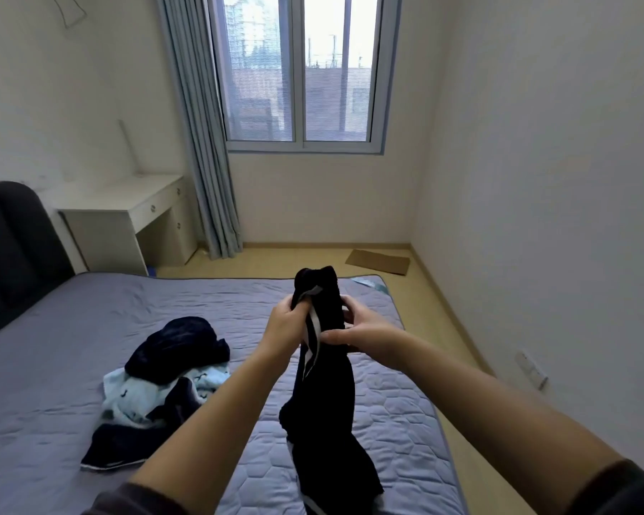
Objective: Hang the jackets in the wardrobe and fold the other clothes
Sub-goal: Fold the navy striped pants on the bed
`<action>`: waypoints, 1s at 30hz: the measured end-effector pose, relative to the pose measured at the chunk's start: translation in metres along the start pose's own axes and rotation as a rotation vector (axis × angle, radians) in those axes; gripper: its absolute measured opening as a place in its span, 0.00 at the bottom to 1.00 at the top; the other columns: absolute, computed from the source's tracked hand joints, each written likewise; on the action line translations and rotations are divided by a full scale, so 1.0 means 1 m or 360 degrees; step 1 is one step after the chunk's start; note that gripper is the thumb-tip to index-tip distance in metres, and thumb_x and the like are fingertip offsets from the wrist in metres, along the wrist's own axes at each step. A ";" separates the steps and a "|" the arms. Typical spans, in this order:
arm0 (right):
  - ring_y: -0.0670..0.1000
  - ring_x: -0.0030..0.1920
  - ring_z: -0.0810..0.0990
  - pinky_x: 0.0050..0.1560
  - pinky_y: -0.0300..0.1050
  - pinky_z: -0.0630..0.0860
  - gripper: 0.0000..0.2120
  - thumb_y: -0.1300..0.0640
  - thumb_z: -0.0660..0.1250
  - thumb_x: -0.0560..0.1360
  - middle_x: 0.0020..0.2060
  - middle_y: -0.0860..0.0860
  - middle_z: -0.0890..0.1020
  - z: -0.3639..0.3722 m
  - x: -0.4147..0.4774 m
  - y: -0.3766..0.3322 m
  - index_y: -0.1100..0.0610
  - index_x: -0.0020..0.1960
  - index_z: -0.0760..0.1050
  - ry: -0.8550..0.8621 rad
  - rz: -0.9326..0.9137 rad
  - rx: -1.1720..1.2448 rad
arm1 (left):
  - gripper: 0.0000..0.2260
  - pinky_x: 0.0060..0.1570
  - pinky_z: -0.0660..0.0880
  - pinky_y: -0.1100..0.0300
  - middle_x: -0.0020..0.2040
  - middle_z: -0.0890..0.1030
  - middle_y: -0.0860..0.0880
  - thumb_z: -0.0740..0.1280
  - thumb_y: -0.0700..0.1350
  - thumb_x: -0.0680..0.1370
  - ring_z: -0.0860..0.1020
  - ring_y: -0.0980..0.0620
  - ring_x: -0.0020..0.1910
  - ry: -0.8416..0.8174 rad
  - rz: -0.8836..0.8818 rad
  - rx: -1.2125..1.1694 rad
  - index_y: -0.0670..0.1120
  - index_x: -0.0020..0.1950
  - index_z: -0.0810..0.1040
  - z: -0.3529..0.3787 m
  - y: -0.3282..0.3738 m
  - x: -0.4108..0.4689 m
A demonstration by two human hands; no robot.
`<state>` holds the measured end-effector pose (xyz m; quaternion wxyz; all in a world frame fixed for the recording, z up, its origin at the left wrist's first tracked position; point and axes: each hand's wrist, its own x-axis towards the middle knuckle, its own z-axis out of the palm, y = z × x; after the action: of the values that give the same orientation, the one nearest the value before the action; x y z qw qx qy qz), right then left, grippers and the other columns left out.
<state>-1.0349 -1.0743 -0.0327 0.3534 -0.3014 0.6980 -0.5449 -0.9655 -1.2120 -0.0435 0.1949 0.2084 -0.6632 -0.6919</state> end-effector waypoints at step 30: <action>0.47 0.37 0.74 0.38 0.41 0.70 0.06 0.51 0.66 0.76 0.37 0.45 0.77 -0.080 0.010 -0.030 0.51 0.48 0.79 -0.0120 -0.0106 -0.2132 | 0.03 0.35 0.68 0.64 0.38 0.77 0.52 0.66 0.42 0.77 0.75 0.52 0.35 -0.0640 0.1554 0.2399 0.45 0.44 0.72 -0.107 0.135 0.040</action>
<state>-1.1055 -1.0455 0.0076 0.0973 -0.4959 0.8629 0.0062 -0.9411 -1.3291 0.0870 0.1592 -0.1470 -0.9744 0.0593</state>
